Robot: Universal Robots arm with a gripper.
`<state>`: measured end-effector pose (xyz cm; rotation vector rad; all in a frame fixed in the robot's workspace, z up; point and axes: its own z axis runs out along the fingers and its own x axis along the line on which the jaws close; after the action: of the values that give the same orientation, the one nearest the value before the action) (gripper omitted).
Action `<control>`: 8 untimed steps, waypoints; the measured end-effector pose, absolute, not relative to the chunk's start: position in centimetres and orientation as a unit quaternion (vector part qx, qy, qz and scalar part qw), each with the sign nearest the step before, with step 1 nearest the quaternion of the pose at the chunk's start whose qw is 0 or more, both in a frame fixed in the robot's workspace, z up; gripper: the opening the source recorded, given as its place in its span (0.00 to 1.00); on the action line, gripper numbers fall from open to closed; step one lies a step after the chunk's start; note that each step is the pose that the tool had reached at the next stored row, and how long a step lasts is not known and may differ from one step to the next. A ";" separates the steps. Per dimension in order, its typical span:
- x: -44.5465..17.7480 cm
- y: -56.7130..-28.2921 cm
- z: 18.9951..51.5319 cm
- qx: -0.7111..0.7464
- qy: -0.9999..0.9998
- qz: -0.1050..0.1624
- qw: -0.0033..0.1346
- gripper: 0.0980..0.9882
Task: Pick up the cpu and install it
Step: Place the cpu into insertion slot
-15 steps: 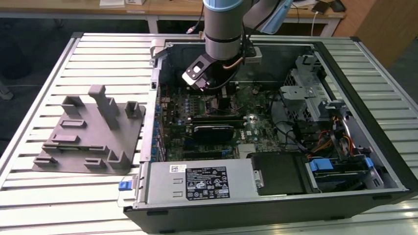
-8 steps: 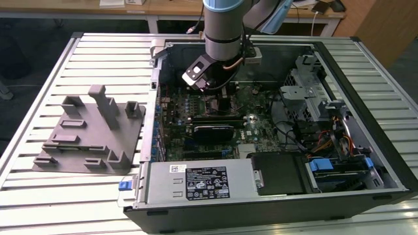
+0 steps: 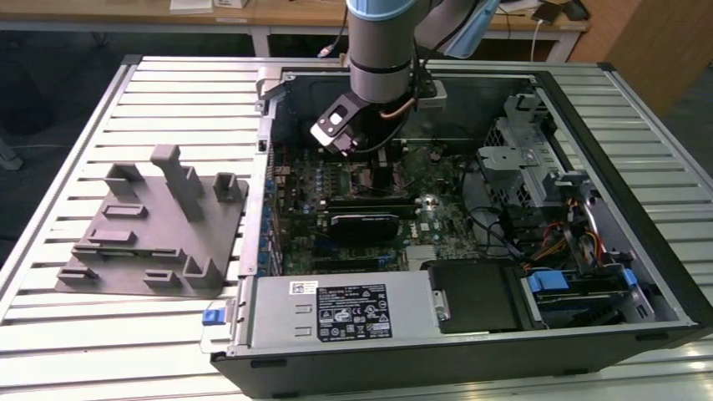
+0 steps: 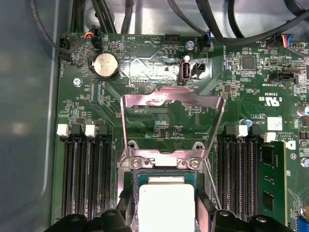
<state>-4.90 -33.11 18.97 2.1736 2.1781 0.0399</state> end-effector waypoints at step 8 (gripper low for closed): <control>-4.9 -33.1 19.2 0.706 0.707 0.013 0.032 0.58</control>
<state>-4.90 -33.10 19.23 2.1737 2.1781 0.0399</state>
